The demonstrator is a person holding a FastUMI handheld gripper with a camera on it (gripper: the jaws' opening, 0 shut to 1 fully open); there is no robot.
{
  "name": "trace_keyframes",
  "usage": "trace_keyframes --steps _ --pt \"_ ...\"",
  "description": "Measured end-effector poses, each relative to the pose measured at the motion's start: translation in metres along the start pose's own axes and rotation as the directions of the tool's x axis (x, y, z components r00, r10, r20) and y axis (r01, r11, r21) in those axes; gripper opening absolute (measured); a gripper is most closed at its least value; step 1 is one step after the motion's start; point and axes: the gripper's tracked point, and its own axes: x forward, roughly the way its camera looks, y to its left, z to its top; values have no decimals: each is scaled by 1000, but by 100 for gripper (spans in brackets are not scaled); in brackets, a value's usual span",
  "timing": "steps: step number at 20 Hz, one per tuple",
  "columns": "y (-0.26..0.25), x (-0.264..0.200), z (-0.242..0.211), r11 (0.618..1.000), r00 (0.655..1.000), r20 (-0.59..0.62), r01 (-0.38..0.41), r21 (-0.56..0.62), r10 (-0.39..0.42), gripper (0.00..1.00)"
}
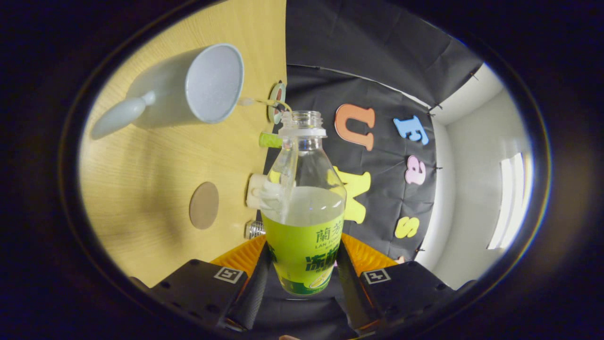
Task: Take the bottle from table, then pour the juice into the cup, finally place the bottle on the coaster
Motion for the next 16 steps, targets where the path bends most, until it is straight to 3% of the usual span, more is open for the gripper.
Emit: trace_keyframes --steps 16 --pt "-22 -3 -4 998 1000 8 19 -53 -18 77"
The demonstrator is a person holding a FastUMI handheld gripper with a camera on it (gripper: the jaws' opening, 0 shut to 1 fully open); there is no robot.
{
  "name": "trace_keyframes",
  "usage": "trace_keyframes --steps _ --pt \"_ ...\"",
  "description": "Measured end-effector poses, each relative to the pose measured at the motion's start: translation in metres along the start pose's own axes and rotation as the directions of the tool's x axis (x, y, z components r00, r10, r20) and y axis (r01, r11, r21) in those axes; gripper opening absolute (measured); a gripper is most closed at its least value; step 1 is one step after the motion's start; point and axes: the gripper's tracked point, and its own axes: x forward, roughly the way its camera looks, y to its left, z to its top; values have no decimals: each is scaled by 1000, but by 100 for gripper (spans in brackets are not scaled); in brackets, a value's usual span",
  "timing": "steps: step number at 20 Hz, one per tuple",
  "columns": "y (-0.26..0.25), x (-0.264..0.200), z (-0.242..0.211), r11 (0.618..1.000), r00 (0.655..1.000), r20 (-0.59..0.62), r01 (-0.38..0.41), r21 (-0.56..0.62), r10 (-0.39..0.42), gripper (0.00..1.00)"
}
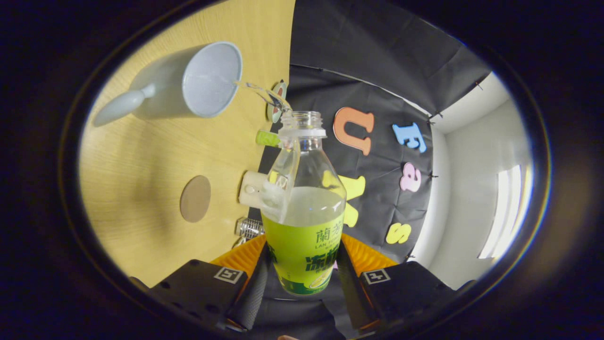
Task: Take the bottle from table, then pour the juice into the cup, finally place the bottle on the coaster
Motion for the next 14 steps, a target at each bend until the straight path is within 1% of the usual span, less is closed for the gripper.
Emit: trace_keyframes --steps 4,14 --pt "-10 3 0 1000 1000 3 13 -18 -13 77" --pt "-13 6 -4 997 1000 -2 24 -73 -25 77"
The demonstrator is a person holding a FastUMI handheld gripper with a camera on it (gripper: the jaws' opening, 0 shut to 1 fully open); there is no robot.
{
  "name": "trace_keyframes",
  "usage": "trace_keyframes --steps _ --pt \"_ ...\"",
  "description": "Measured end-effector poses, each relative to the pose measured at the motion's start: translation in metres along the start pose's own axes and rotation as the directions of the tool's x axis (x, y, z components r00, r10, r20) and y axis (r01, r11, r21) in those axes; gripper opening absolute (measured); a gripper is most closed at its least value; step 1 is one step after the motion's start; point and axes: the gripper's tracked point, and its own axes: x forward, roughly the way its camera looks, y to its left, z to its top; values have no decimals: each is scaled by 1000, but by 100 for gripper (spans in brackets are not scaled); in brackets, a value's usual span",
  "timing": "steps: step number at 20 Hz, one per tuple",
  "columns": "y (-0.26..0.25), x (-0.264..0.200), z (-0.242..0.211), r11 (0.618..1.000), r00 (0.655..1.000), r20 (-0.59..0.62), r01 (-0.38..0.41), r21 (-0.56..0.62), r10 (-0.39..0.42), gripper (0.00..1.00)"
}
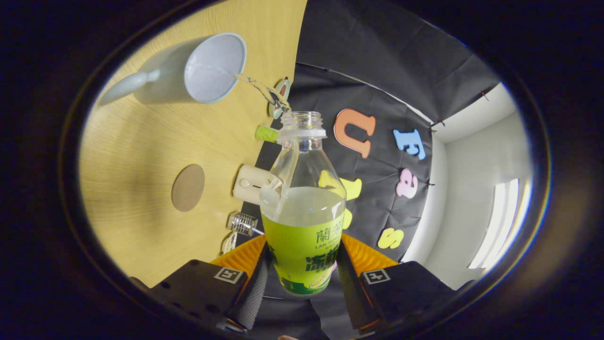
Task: Take the bottle from table, then pour the juice into the cup, finally place the bottle on the coaster
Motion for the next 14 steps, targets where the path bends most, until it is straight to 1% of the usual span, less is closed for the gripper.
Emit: trace_keyframes --steps 14 --pt "-13 2 -1 997 999 10 36 -66 -35 77"
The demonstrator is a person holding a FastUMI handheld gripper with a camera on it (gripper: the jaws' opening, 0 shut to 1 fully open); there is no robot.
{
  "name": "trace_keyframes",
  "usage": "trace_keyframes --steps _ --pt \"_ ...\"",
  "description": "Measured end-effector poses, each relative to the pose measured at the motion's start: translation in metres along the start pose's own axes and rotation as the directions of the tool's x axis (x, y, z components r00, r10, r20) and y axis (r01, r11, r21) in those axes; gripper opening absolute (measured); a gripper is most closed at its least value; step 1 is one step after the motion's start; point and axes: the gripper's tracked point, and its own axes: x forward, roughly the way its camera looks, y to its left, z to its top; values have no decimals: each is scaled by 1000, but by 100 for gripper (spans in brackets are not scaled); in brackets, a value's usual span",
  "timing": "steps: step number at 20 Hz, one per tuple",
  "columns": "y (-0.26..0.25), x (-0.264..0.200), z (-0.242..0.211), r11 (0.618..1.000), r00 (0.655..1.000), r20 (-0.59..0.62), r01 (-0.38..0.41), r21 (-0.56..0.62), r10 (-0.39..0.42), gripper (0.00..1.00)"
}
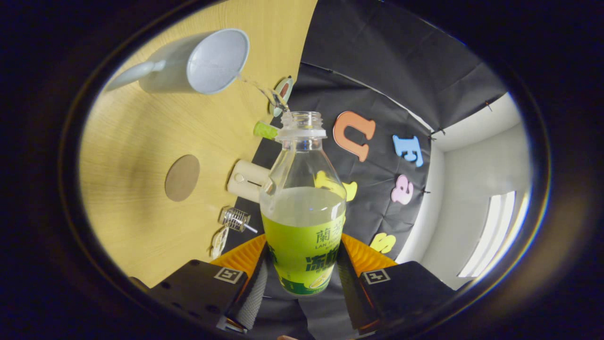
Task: Take the bottle from table, then pour the juice into the cup, finally place the bottle on the coaster
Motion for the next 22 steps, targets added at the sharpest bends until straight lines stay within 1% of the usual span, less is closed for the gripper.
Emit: trace_keyframes --steps 13,22 --pt "-20 0 1 994 998 13 61 -85 -60 77" --pt "-36 -1 7 980 994 30 111 -165 -107 77"
